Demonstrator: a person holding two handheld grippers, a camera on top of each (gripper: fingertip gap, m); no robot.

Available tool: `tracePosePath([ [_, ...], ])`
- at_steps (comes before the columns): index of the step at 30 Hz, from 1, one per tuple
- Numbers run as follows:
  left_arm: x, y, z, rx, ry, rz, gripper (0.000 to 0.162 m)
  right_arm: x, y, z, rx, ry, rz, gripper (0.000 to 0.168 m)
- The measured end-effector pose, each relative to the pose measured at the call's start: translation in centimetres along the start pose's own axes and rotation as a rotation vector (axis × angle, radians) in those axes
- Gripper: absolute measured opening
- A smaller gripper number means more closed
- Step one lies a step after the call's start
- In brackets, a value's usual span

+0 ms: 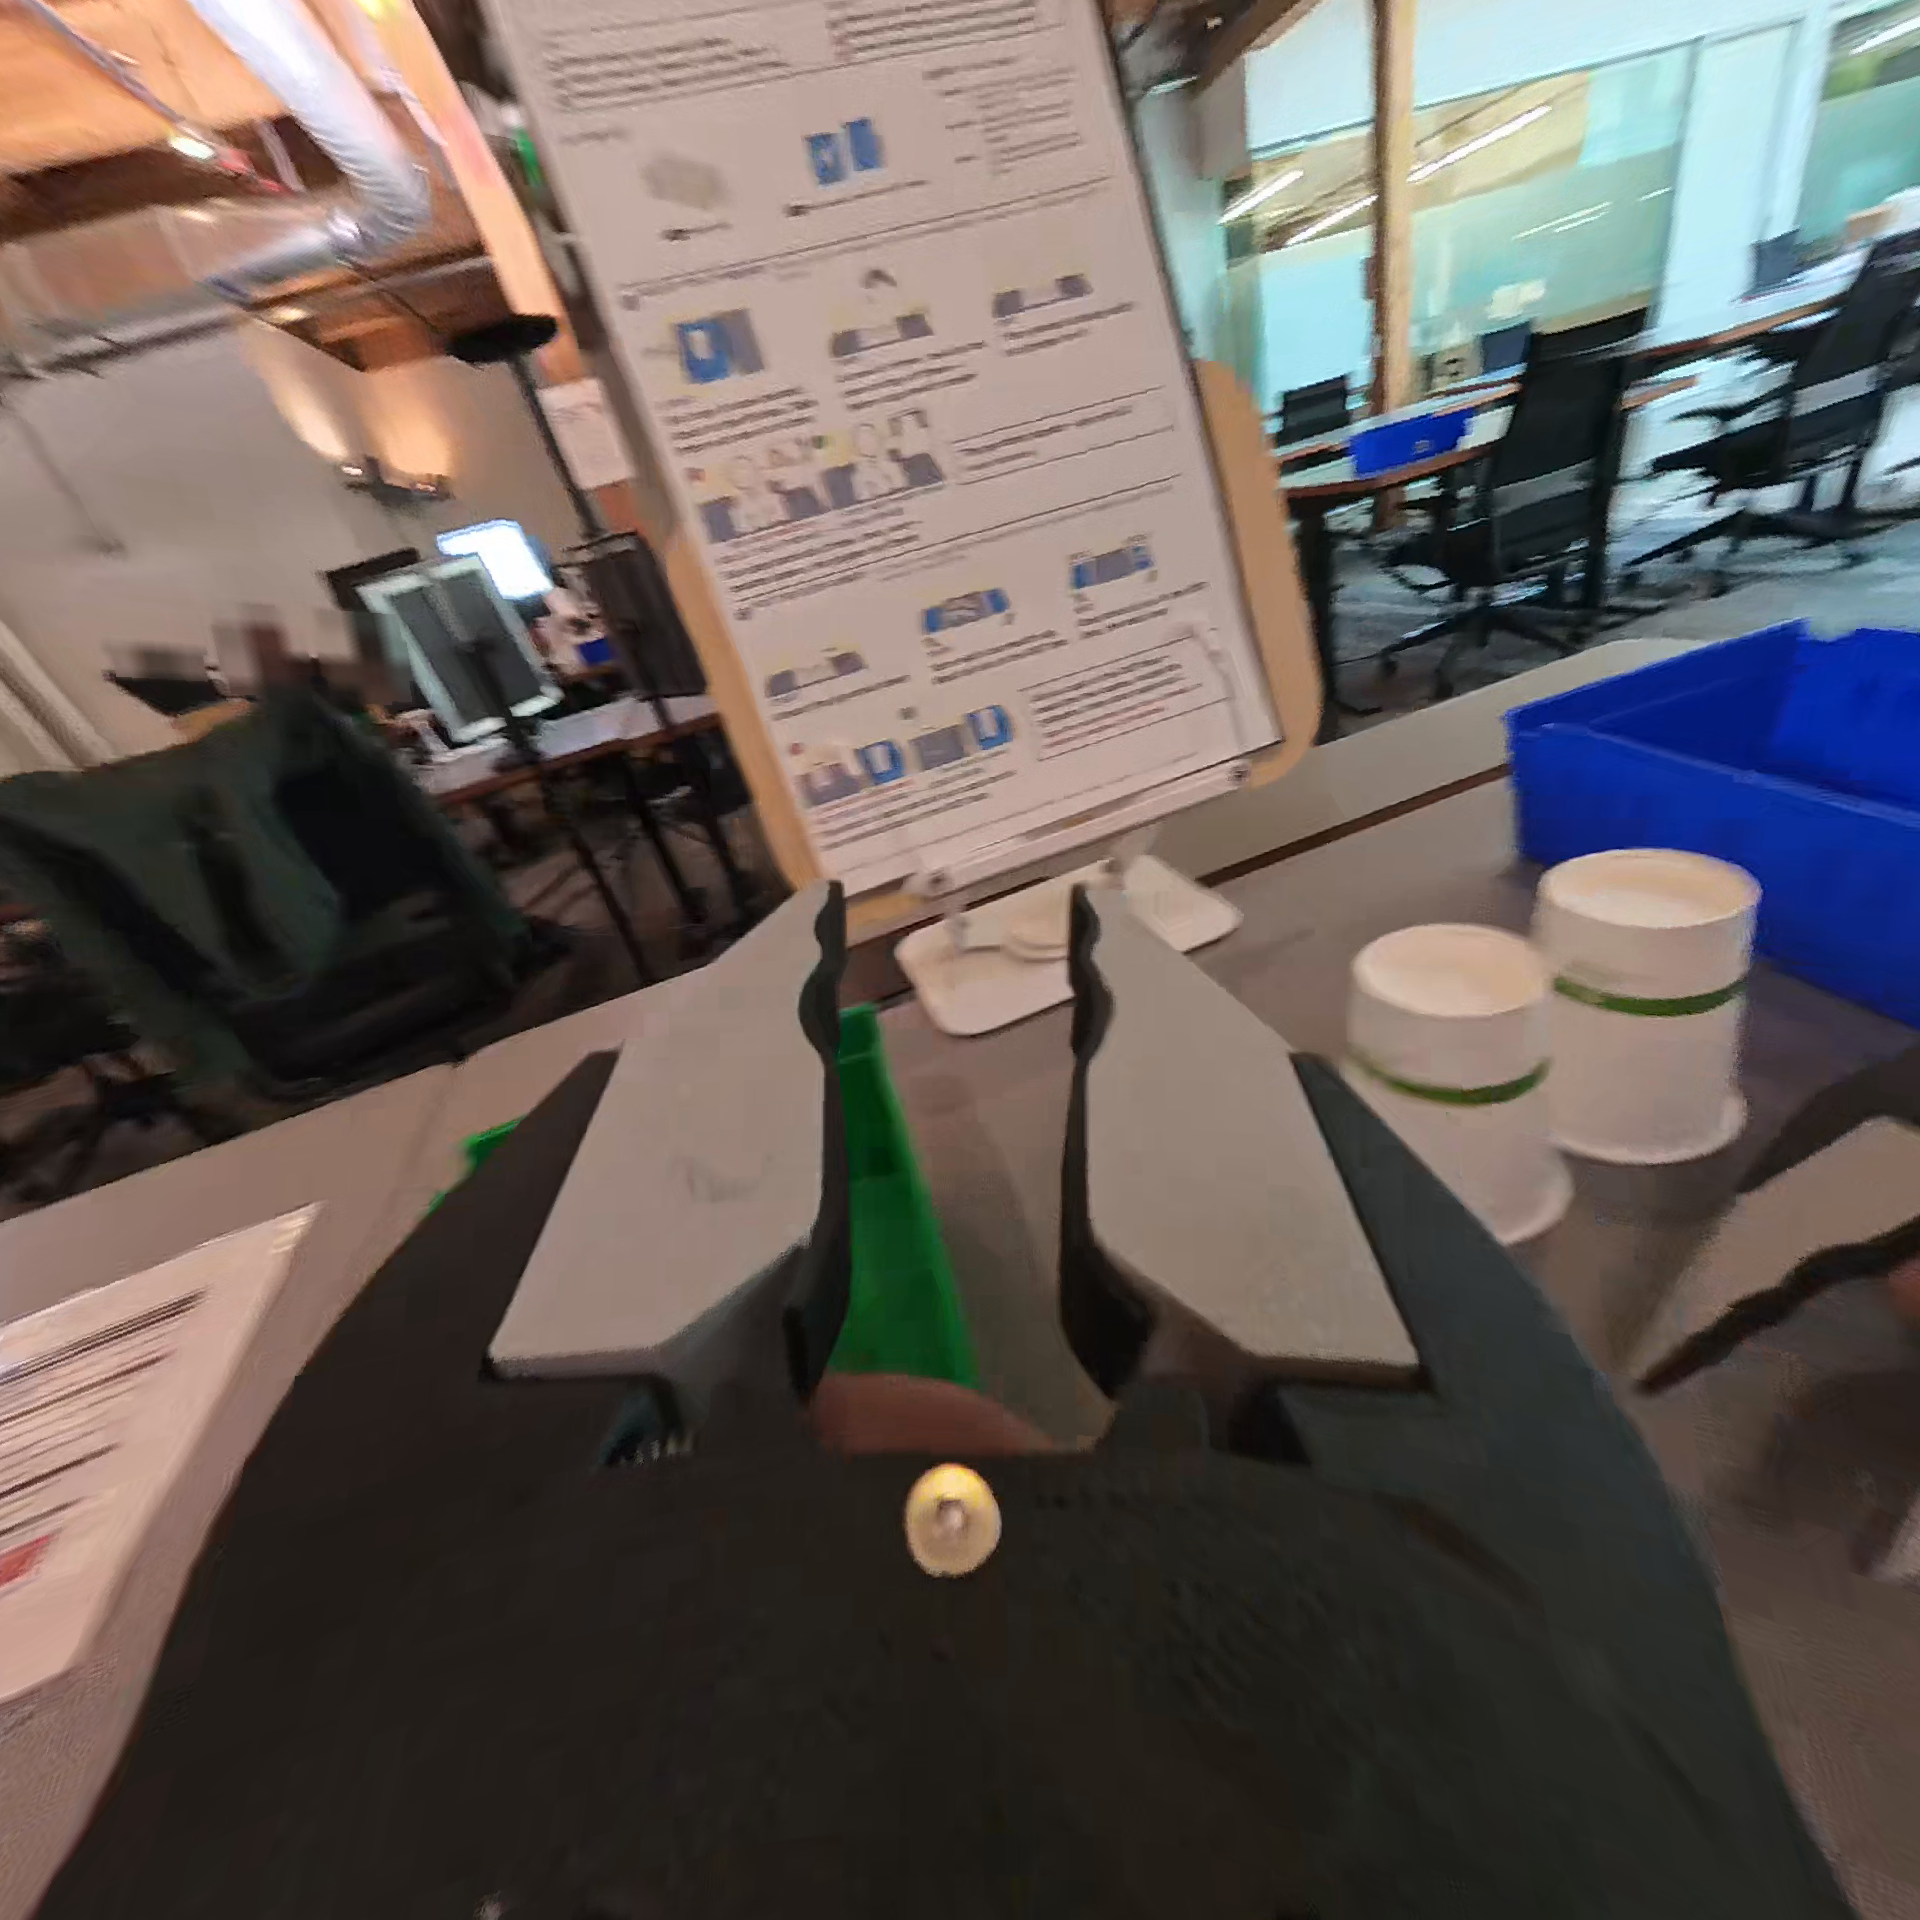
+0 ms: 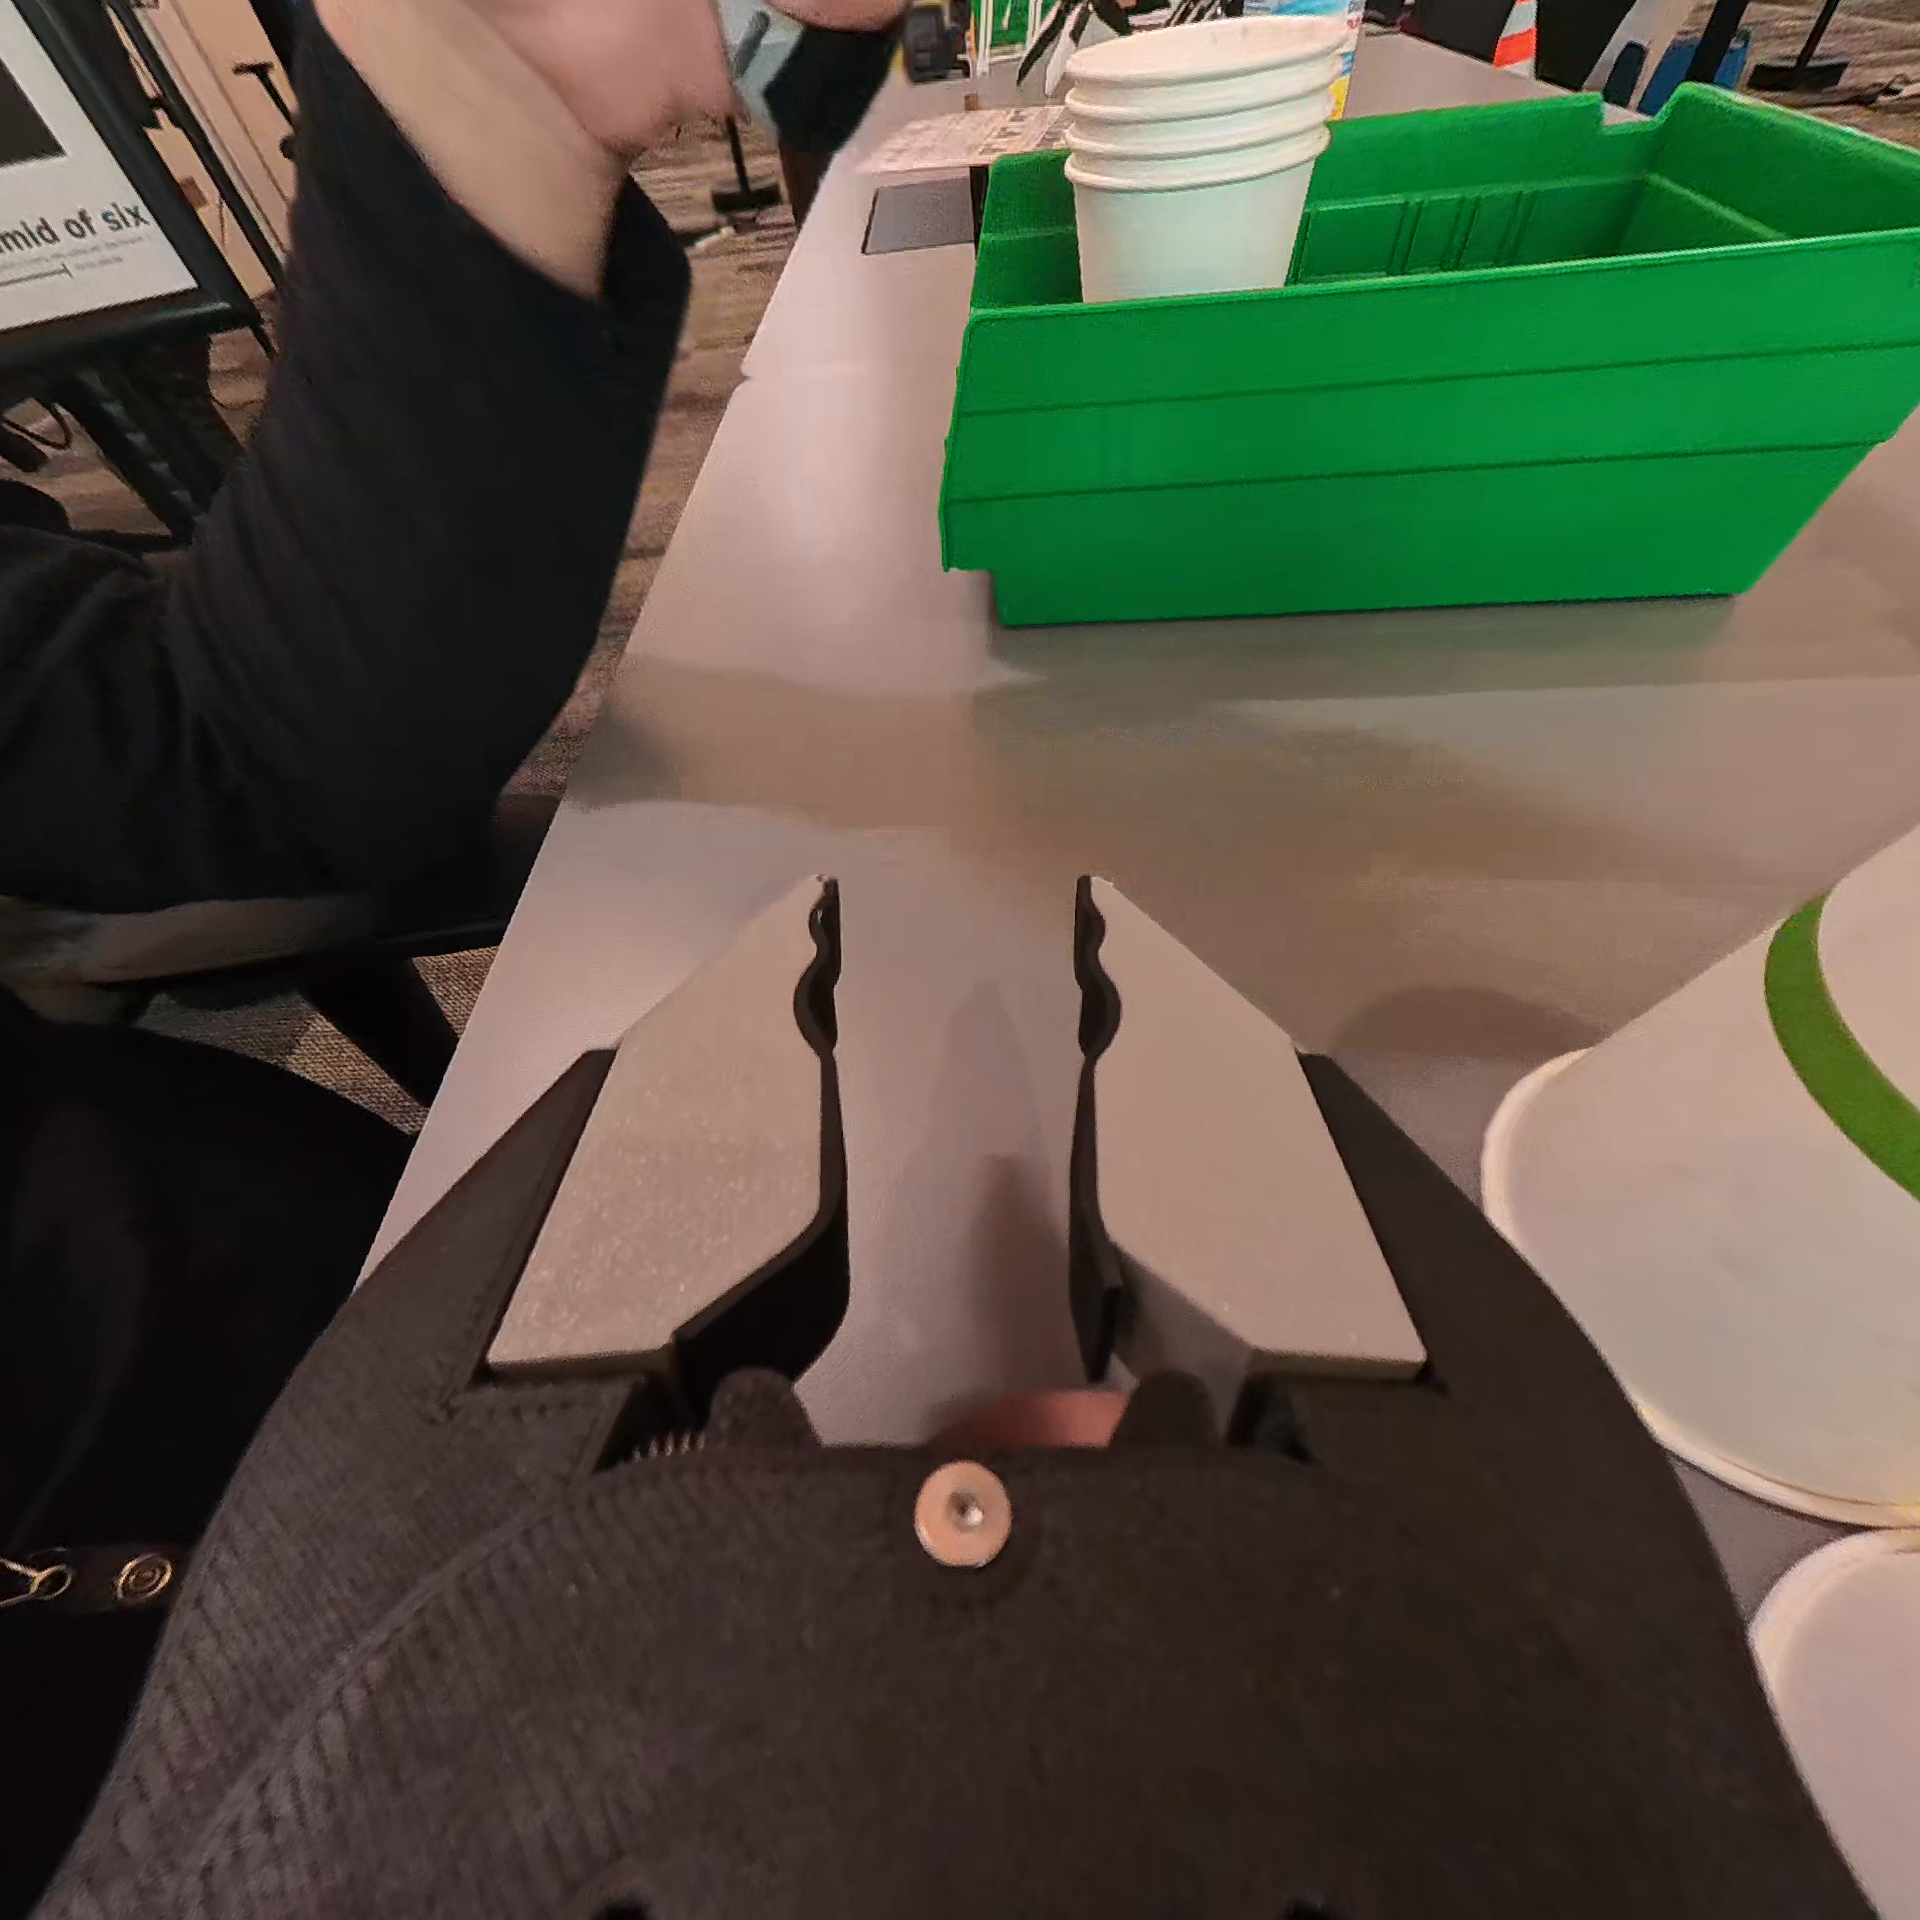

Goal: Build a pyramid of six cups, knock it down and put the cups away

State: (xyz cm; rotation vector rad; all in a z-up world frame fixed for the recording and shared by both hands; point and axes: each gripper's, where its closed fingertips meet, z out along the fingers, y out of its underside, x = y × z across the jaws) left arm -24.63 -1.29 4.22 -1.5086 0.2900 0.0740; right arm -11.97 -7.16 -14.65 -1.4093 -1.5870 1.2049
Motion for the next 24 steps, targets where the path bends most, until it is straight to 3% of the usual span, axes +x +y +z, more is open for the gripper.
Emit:
tracePosePath([
  [2,-4.3,2.0,-2.3,-0.051,-0.121,0.091,0.021,0.0,0.0,0.0,-0.002,0.001,-0.002,0.042],
  [5,-11.2,6.5,-5.2,-0.231,-0.291,0.051,0.027,0.1,0.0,0.0,0.001,0.004,0.009,0.042],
  [7,-12.8,8.6,-6.2,-0.275,-0.275,-0.014,0.026,0.2,0.0,-0.1,0.003,0.007,0.019,0.042],
  [15,-11.1,11.2,-5.8,-0.345,-0.09,-0.013,0.025,0.5,-0.2,-0.5,0.022,0.001,0.063,0.042],
  [24,-10.3,13.6,-4.6,-0.468,-0.09,0.032,0.025,0.4,0.0,-0.5,0.009,0.005,0.047,0.041],
])
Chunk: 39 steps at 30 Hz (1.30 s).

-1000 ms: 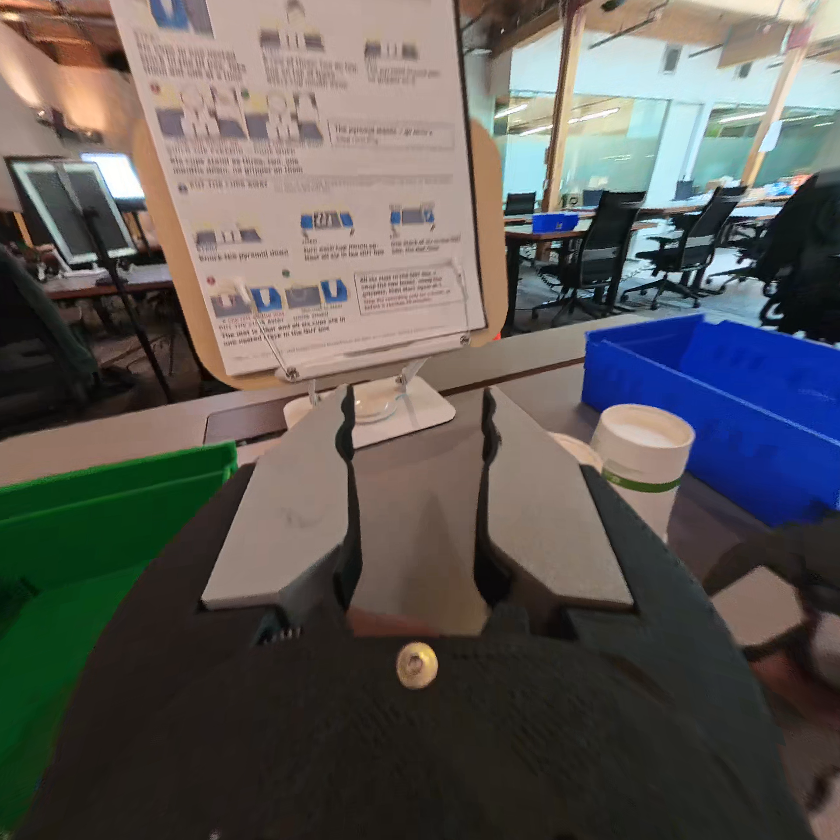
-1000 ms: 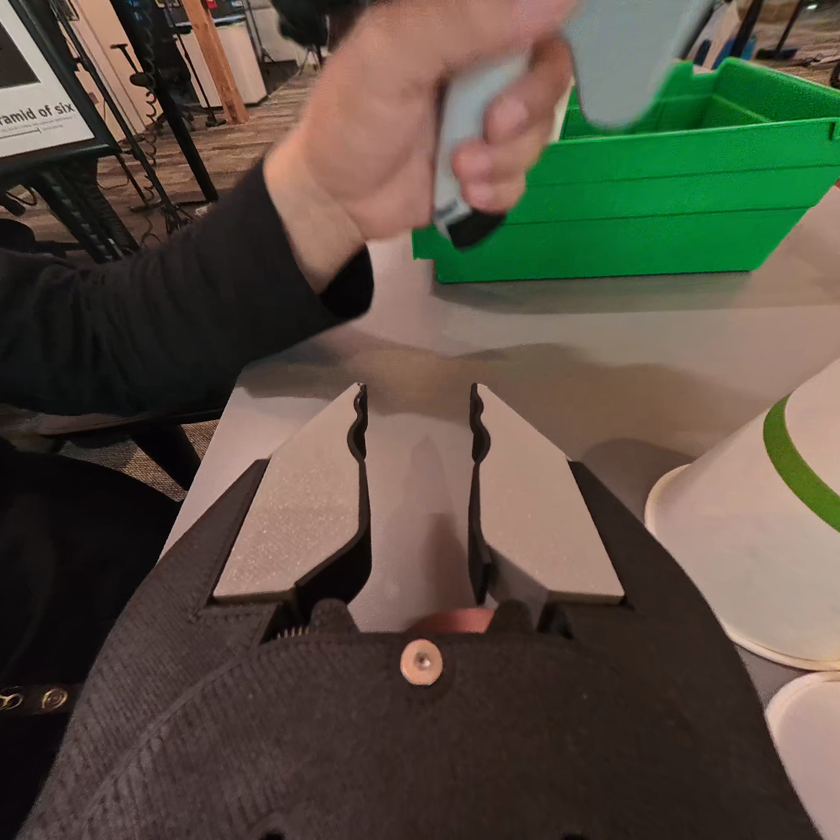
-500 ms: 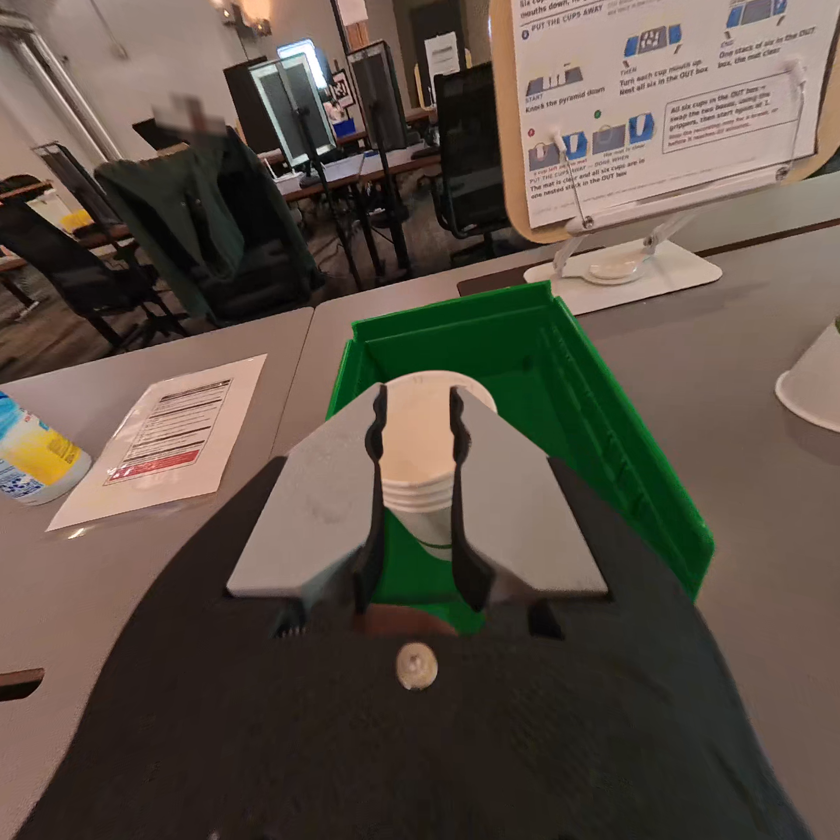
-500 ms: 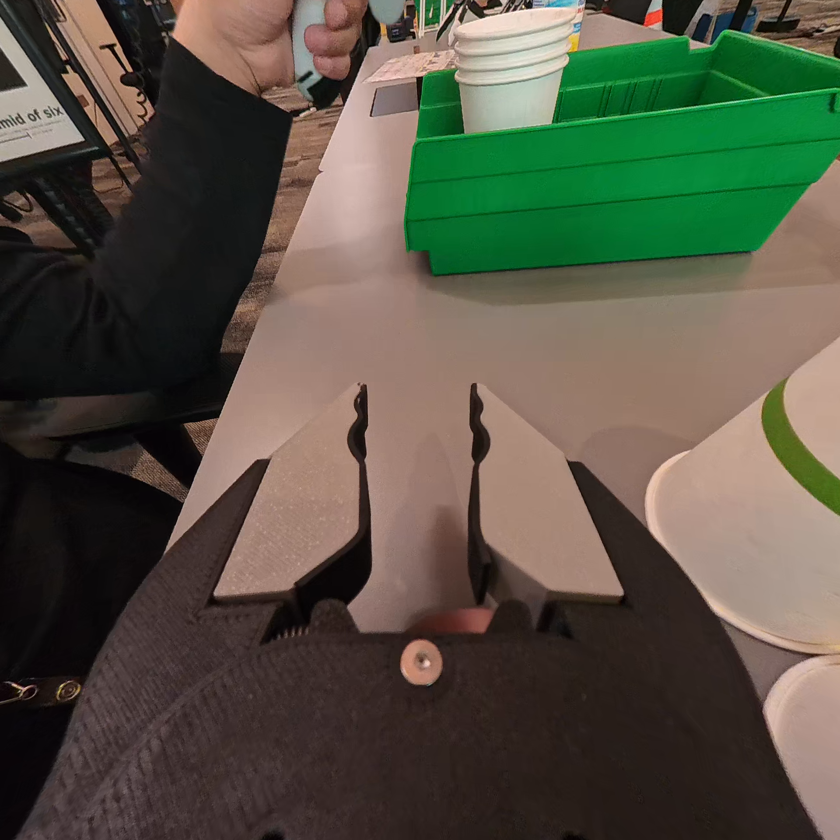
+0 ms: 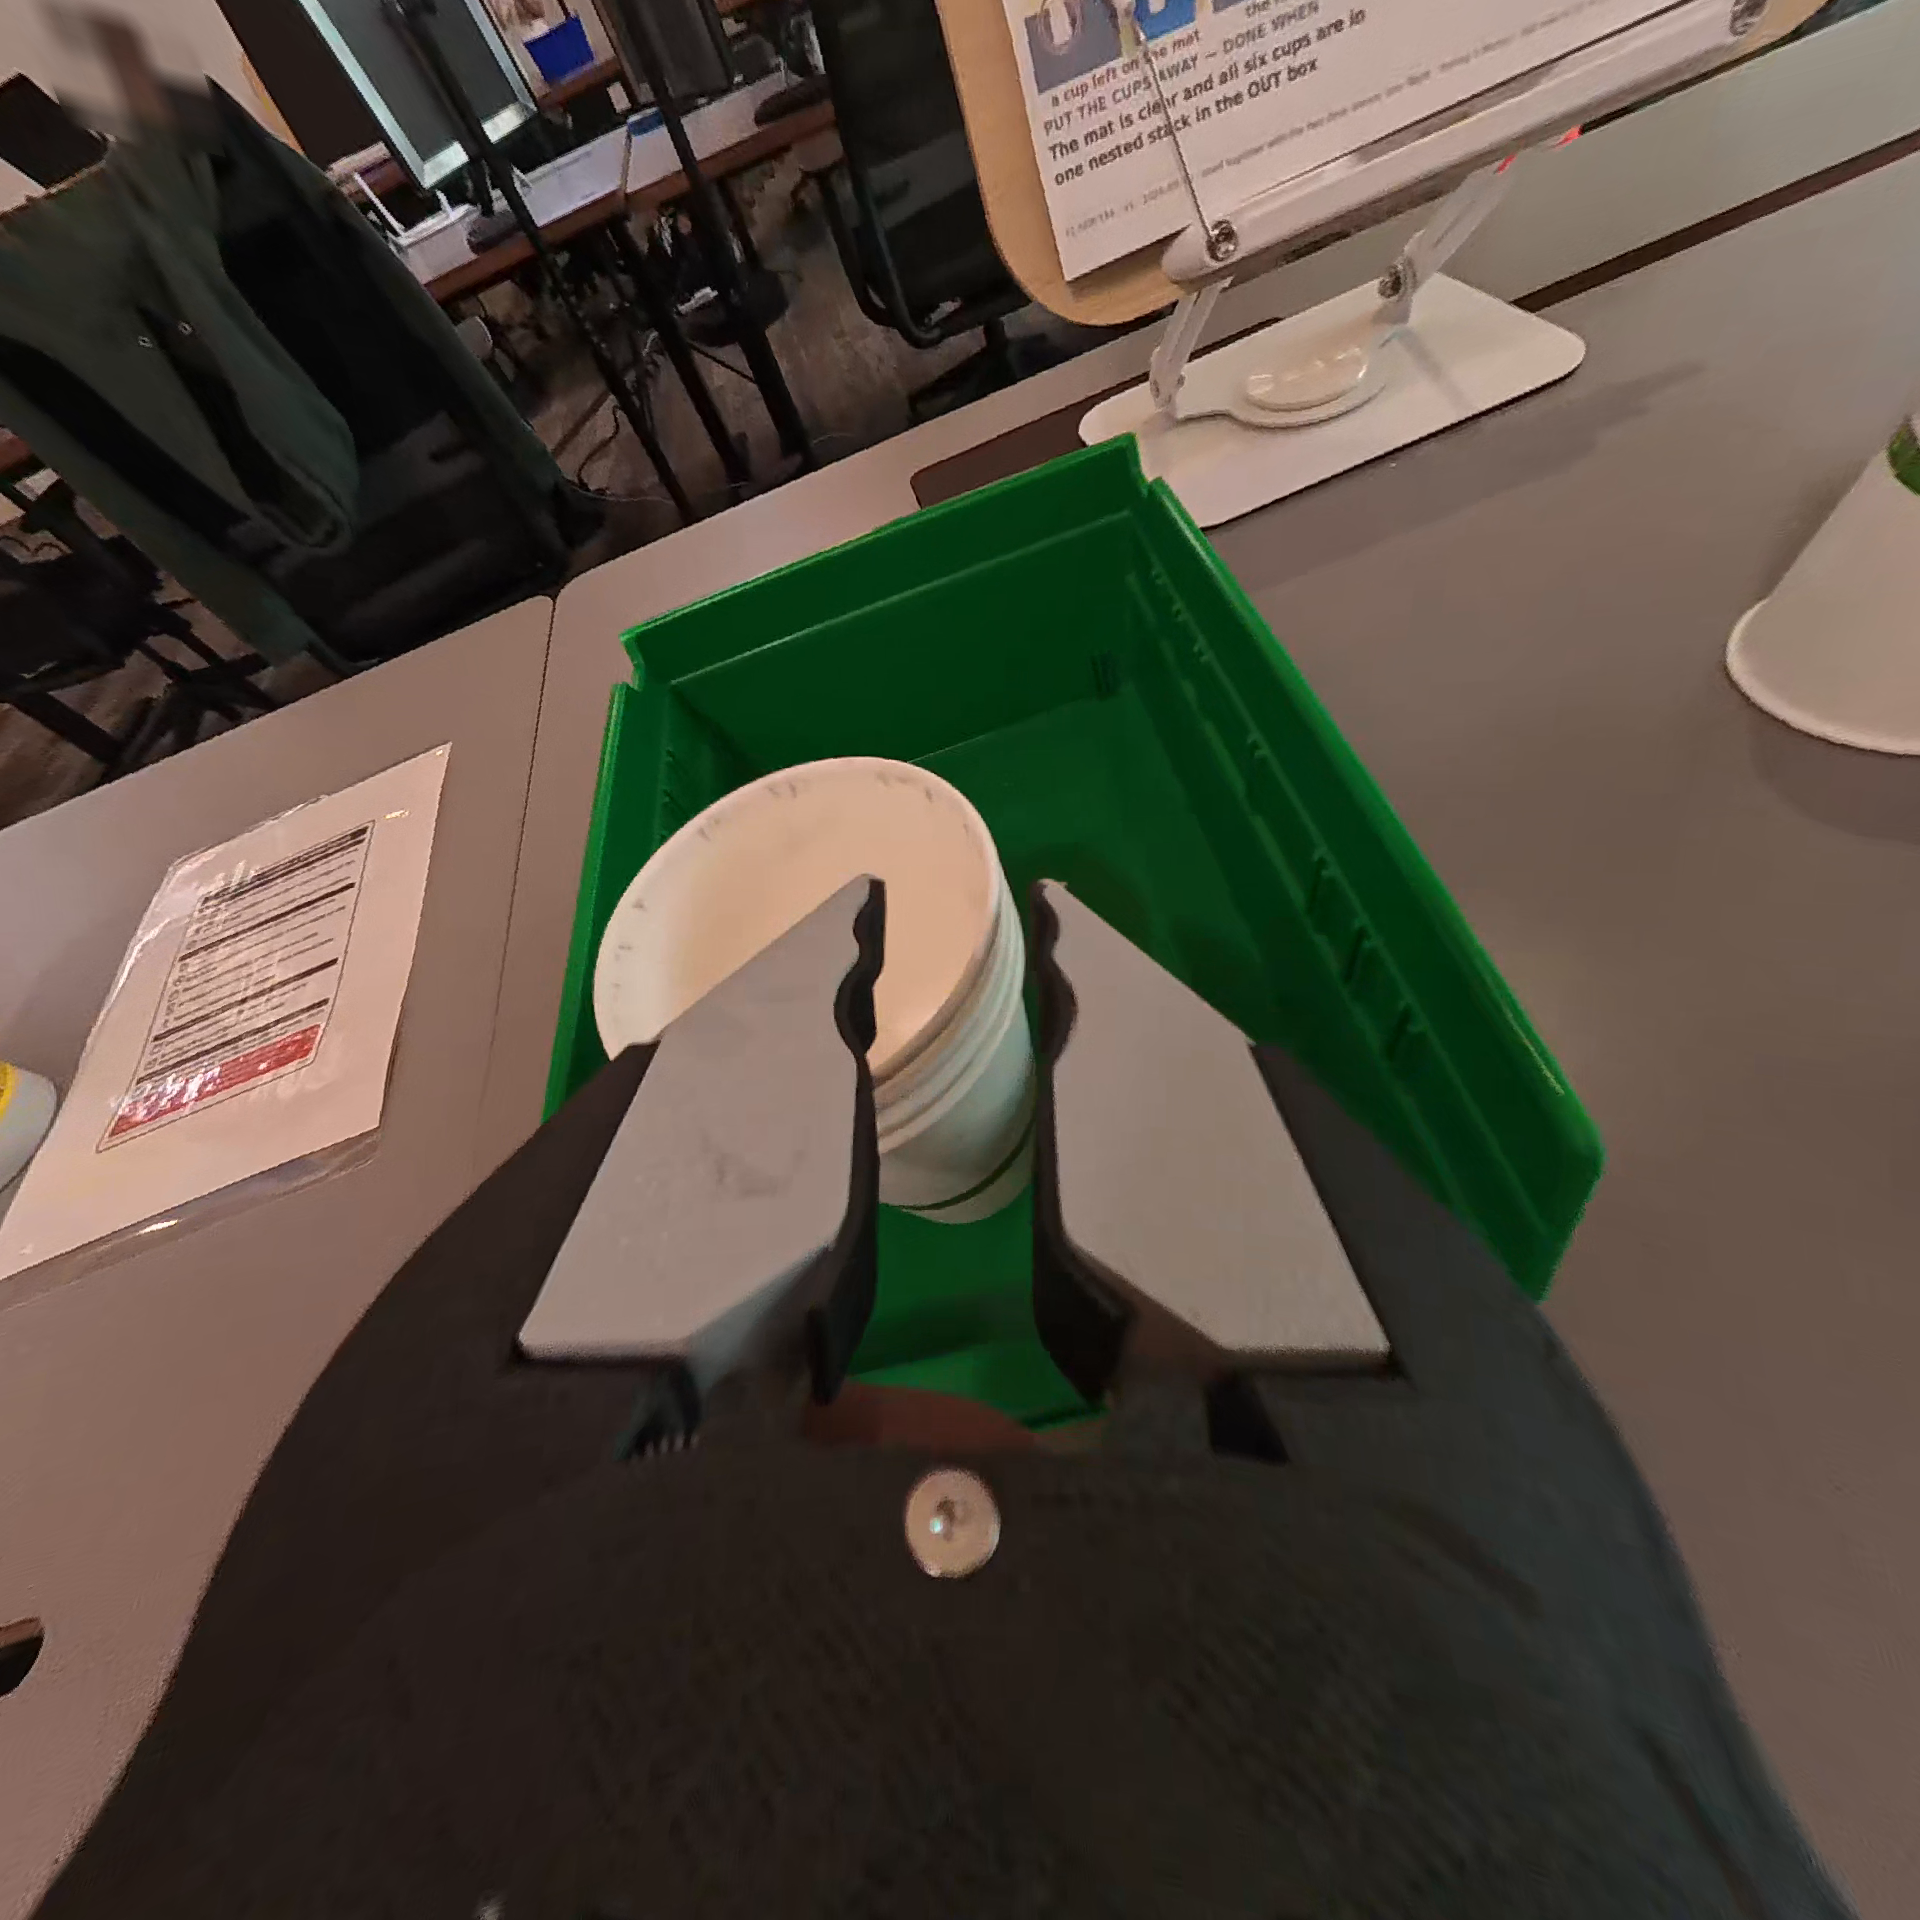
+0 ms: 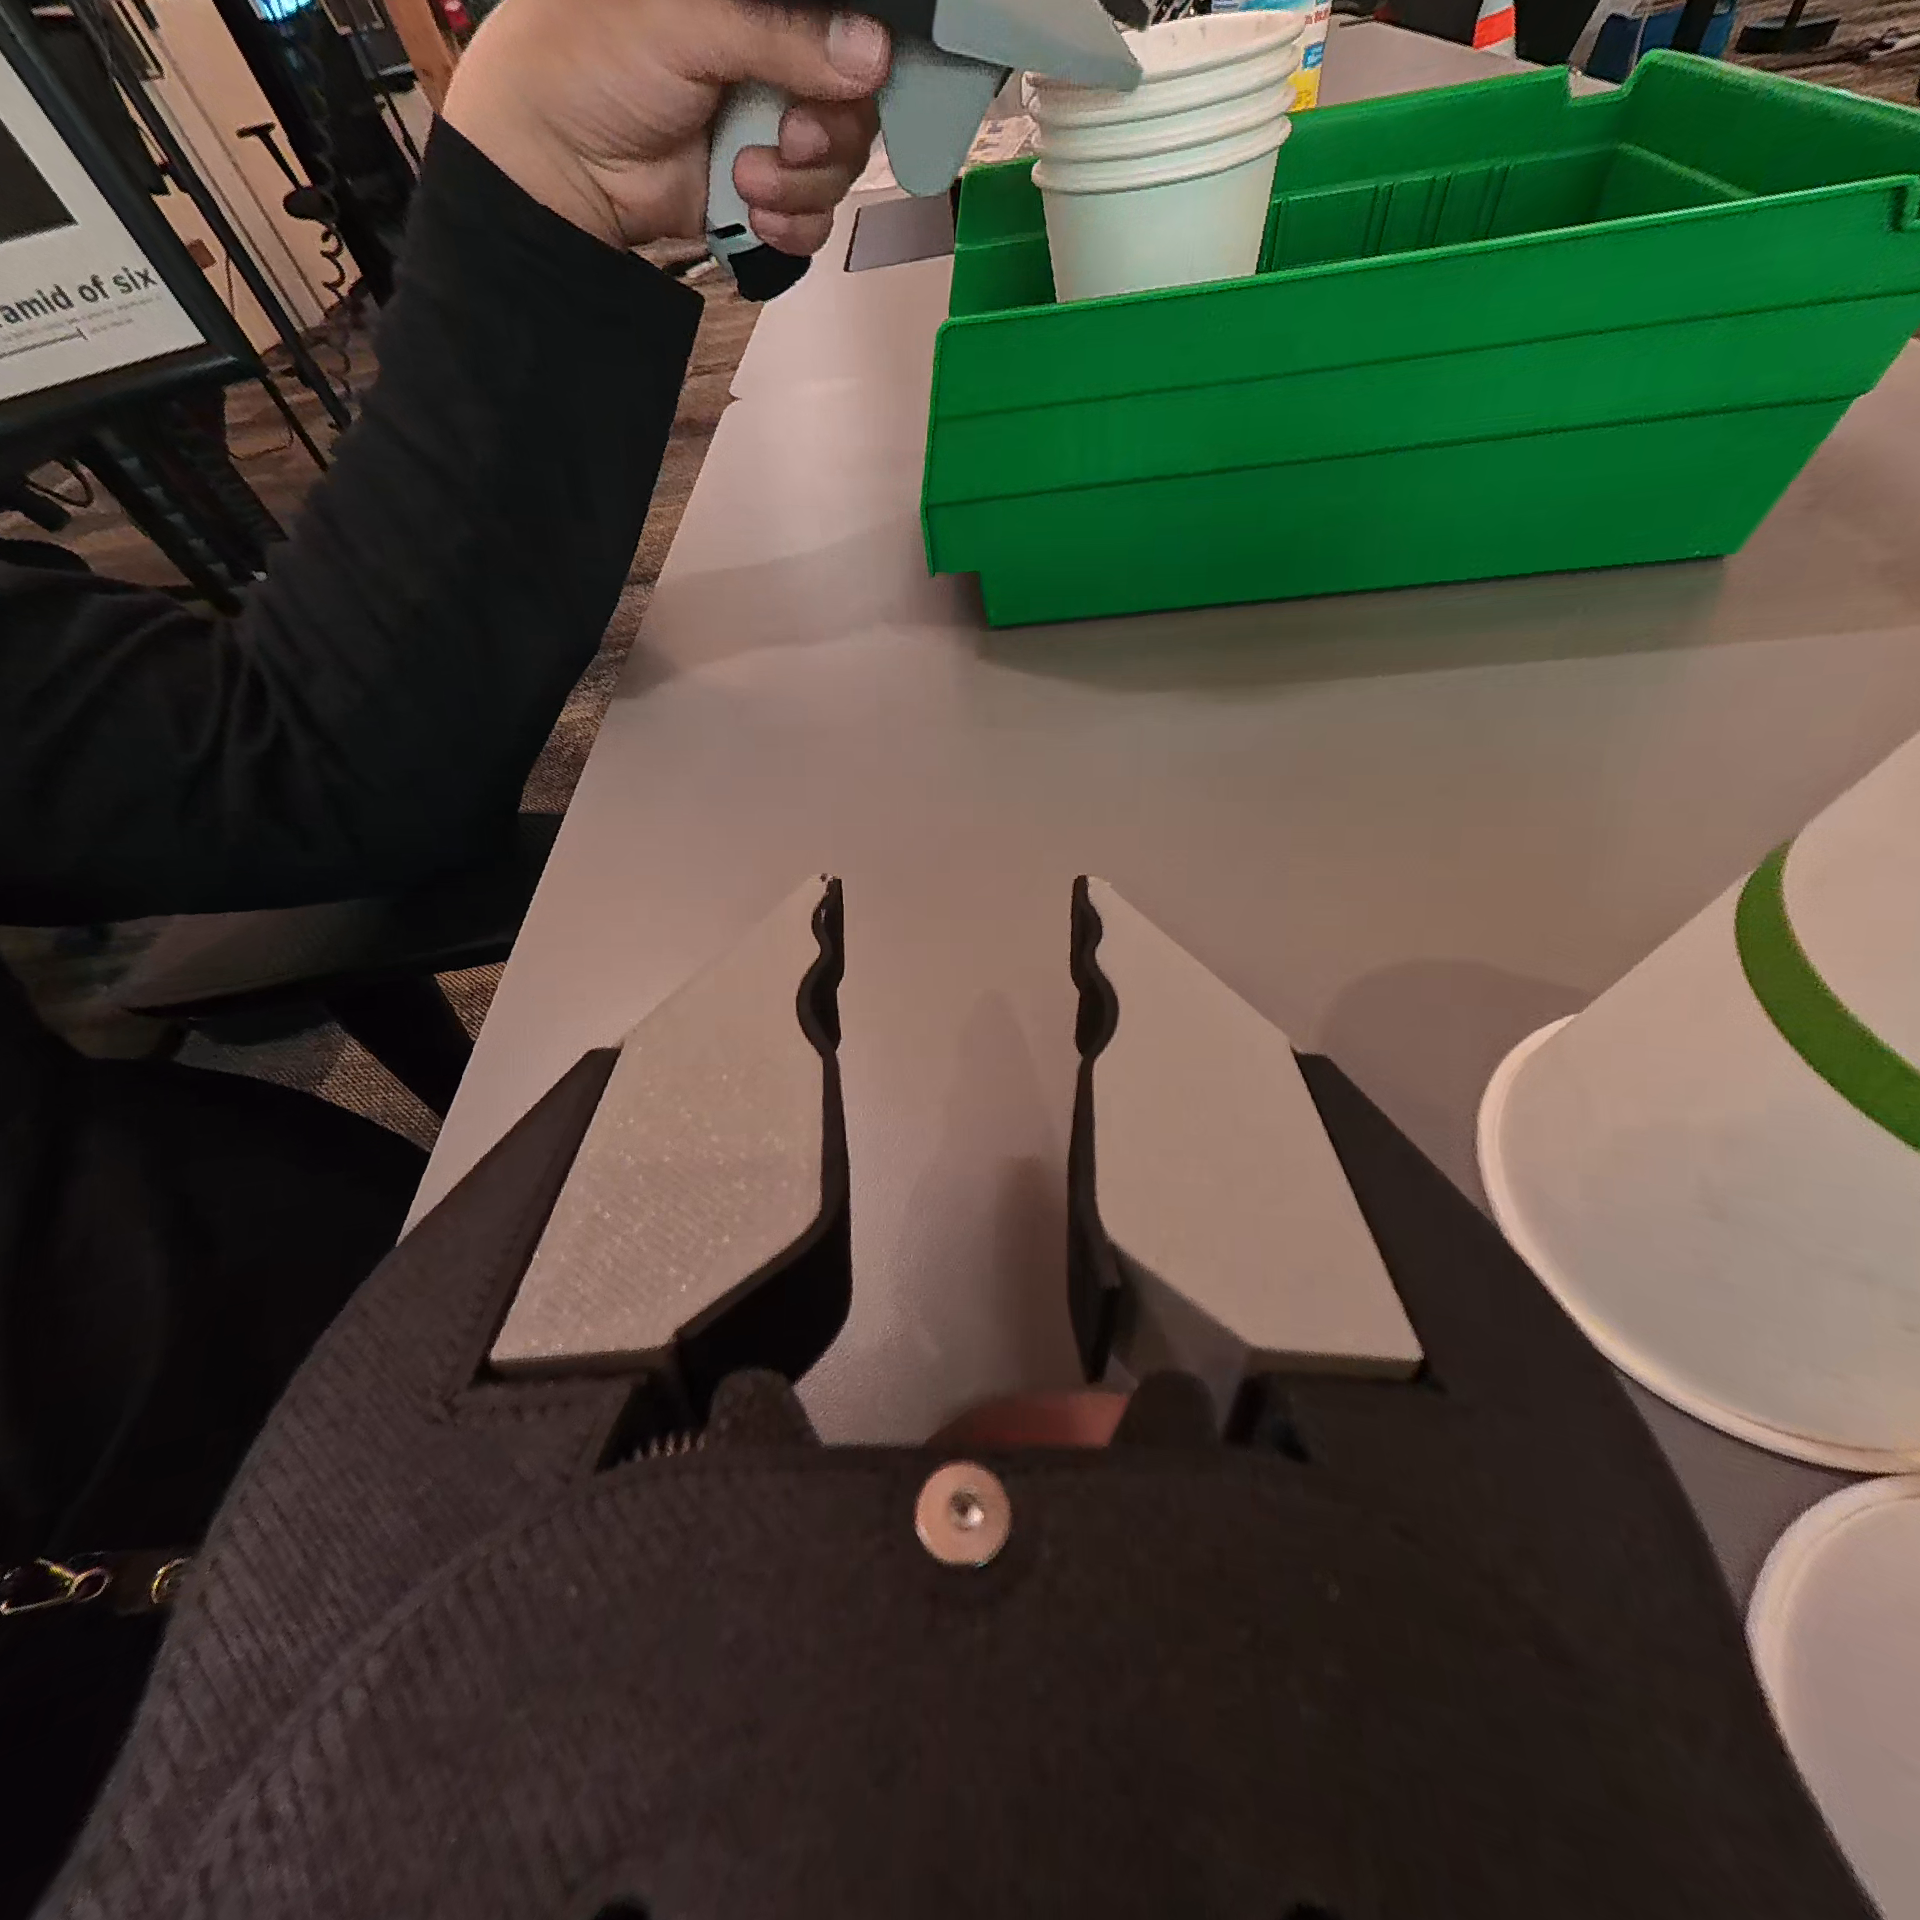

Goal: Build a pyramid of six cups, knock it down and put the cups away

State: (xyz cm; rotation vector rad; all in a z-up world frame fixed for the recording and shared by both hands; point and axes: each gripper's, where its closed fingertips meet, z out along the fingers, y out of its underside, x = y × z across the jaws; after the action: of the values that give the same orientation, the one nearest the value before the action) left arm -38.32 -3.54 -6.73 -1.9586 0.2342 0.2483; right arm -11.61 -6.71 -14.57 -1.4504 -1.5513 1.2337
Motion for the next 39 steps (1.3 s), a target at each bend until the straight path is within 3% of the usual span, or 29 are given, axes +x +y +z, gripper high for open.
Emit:
tracePosePath([
  [9,-0.2,0.6,0.7,-0.01,0.018,-0.038,0.017,0.1,0.1,0.0,-0.005,0.006,0.002,0.039],
  [14,-0.4,0.3,0.5,0.004,0.025,-0.054,0.001,0.3,0.0,0.0,0.001,0.003,0.019,0.038],
  [23,-1.7,-0.7,-0.1,0.047,-0.037,-0.074,0.001,0.3,0.0,0.0,-0.002,0.004,0.019,0.038],
  [39,-2.3,-5.4,-3.3,0.23,-0.182,0.005,0.001,0.3,0.0,0.0,0.001,0.011,0.013,0.038],
])
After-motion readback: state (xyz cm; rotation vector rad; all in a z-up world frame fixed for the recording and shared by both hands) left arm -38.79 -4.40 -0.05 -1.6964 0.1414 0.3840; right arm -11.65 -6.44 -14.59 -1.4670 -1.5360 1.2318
